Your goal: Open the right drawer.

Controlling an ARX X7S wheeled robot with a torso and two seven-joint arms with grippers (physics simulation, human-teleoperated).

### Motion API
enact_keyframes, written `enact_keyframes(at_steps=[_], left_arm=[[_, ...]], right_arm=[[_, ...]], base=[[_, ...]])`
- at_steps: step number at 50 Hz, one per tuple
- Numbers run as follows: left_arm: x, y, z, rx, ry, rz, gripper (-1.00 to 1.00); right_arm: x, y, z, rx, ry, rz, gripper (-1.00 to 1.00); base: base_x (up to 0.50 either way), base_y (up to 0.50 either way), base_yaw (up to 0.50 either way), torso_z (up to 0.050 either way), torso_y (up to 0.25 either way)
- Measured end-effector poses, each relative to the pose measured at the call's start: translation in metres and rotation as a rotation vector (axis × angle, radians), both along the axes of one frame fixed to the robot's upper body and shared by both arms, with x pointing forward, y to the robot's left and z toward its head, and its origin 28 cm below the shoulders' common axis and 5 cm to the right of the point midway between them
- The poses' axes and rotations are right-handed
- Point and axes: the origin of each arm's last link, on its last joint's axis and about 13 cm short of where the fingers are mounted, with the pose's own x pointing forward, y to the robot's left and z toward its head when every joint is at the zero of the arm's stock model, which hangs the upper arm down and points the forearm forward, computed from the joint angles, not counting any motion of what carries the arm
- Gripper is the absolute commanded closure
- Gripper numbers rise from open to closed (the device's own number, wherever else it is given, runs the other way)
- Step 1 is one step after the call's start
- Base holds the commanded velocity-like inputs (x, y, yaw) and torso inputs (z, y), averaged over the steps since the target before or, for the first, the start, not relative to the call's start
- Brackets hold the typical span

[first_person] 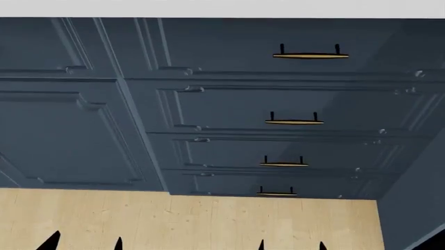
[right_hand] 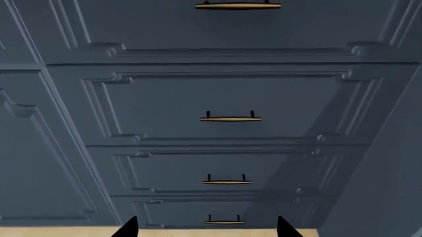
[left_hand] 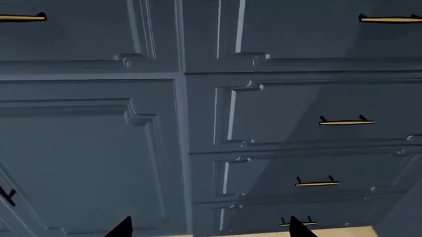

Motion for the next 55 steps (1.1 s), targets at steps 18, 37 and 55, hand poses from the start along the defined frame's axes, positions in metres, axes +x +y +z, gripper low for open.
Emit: enact_keyframes(at_steps=[18, 37, 55], left_arm=[[-0.0006, 0.0011, -0.0002, -0.015, -0.013, -0.006, -1.00], [-0.0012, 0.0007, 0.0012, -0.014, -0.019, -0.003, -1.00], [-0.0009, 0.0008, 0.0009, -0.012, -0.018, -0.001, -1.00]], right_arm=[[-0.0009, 0.0002, 0.0021, 0.006, -0.022, 0.016, -1.00], [-0.0012, 0.0003, 0.0013, 0.008, -0.022, 0.025, -1.00], [-0.0006, 0.0004, 0.0002, 0.008, -0.017, 0.026, -1.00]], base=[[0.15, 0.00, 0.00, 0.000, 0.000], [0.23, 0.00, 0.00, 0.000, 0.000], [0.23, 0.00, 0.00, 0.000, 0.000]])
